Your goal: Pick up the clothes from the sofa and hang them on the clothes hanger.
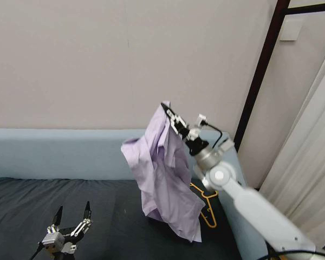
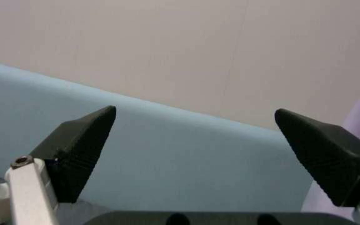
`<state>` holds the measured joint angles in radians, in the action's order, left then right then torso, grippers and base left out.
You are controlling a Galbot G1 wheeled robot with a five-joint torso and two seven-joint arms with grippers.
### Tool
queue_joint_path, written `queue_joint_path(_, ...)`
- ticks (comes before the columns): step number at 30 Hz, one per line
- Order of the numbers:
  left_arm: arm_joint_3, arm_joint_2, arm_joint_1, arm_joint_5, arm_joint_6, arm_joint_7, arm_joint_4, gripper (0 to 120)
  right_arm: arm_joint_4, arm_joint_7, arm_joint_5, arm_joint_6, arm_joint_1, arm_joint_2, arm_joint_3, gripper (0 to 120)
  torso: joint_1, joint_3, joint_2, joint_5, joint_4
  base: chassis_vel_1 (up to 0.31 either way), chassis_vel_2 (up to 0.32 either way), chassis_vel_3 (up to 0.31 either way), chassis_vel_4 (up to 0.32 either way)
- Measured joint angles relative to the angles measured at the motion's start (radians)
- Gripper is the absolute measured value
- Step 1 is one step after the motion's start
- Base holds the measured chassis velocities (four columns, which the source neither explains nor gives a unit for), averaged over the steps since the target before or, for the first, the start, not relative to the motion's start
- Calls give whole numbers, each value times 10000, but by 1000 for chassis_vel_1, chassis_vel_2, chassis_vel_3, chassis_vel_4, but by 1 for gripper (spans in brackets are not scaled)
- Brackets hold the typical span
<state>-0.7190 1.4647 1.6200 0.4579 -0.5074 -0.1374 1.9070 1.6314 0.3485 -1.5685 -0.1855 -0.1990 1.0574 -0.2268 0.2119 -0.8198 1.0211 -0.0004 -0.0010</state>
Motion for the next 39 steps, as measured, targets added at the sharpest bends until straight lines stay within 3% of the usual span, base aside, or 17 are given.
queue_joint_path(6,101,-136,-224,59,-39,20,-302,100,-80,-583,-636,-142,1115,210,-9,0,0,0,0,1,-2,0,0,0,0)
queue_joint_path(9,163,-174,-358,61,-40,24,-456,100,300,-1101,-586,-178,947,215,24,0,0,3,1,-4,2,0,0,0,0)
queue_joint_path(13,288,-185,-460,62,-42,29,-583,100,1205,-1855,-50,-143,-260,-134,77,0,1,1,1,2,5,0,0,0,0)
queue_joint_path(15,354,-213,-560,62,-54,38,-732,100,1875,-2098,744,-29,-1979,-707,199,0,-2,3,2,2,-1,0,0,0,0)
queue_joint_path(18,475,-231,-762,46,-54,49,-957,100,1844,-2263,2538,205,-4643,-1279,611,0,-2,2,1,9,-4,0,0,0,0)
queue_joint_path(19,475,-231,-762,46,-54,49,-957,100,1844,-2263,2538,205,-4643,-1279,611,0,-2,2,1,9,-4,0,0,0,0)
queue_joint_path(24,744,-252,-1034,8,1,76,-1235,100,277,-2958,5409,1162,-7885,-1340,1899,0,-4,3,2,1,-6,0,0,0,0)
queue_joint_path(35,1023,-278,-1133,-99,136,112,-1408,100,-2486,-4078,7004,1366,-8065,-236,2898,0,-3,1,1,4,0,0,0,0,0)
queue_joint_path(36,1050,-271,-1127,-145,139,127,-1410,100,-2615,-4259,7106,1302,-7979,-63,2990,6,-3,1,2,1,2,0,0,0,0)
queue_joint_path(39,1111,-279,-1079,-187,149,160,-1329,100,-2820,-6665,8365,696,-7748,575,3194,17,-2,1,1,1,4,0,0,0,0)
